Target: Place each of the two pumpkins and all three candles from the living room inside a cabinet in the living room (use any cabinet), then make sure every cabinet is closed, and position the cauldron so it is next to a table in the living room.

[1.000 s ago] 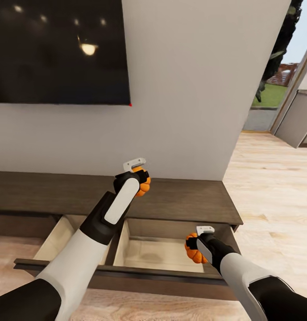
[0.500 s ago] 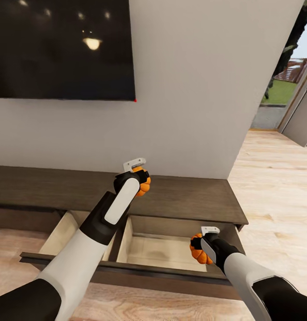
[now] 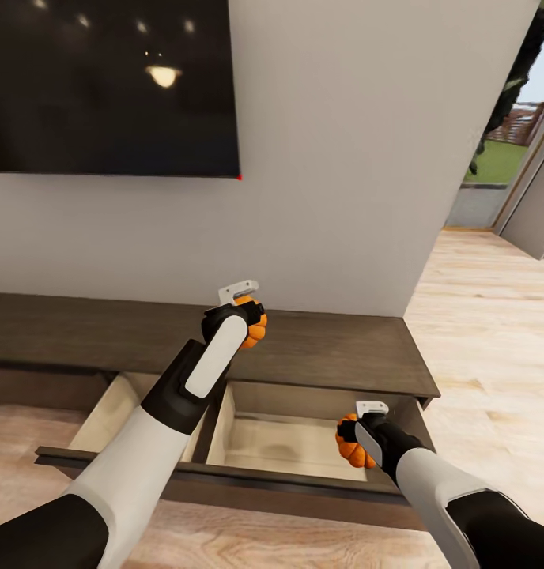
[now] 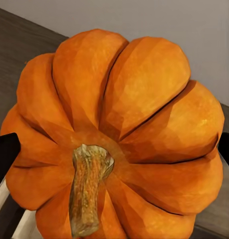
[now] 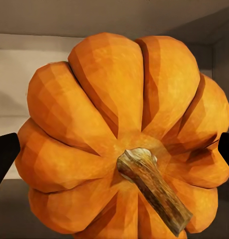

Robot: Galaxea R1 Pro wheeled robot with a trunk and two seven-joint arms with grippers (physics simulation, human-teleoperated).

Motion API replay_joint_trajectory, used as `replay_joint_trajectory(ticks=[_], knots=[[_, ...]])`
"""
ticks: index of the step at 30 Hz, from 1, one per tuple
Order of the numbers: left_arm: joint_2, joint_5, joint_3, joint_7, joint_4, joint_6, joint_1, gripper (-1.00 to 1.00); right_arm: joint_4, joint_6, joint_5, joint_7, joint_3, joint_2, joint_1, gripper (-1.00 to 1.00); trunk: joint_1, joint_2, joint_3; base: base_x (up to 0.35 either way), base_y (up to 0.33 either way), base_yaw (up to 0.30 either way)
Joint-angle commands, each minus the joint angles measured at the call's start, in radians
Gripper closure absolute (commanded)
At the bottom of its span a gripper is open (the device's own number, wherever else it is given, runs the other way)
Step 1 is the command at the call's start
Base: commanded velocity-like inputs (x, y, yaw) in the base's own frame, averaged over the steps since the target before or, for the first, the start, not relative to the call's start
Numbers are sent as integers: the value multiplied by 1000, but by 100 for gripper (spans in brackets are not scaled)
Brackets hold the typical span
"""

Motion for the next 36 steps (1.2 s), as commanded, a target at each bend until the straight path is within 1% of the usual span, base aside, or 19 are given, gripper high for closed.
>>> replay_joint_trajectory(ticks=[1, 7, 17, 24, 27, 36], knots=[[0, 5, -1, 9, -1, 6, -1, 100, -2, 6, -9, -7, 8, -1, 0, 100, 0, 0, -1, 0, 0, -197], [0, 5, -1, 9, -1, 6, -1, 100, -2, 7, -9, -7, 9, 0, 0, 100, 0, 0, -1, 0, 0, -167], [0, 5, -5, 9, -1, 7, -1, 100, -4, 5, -11, -6, 9, 0, 0, 100, 0, 0, -1, 0, 0, -12], [0, 5, -8, 9, -1, 7, -1, 100, -4, 5, -11, -6, 9, 0, 0, 100, 0, 0, -11, 0, 0, 5], [0, 5, -13, 9, -1, 7, -1, 100, -4, 5, -11, -6, 9, -1, 0, 100, 0, 0, -16, 0, 0, 55], [0, 5, -14, 9, -1, 7, -1, 100, -4, 5, -11, -6, 9, 0, 0, 100, 0, 0, -30, 0, 0, 66]])
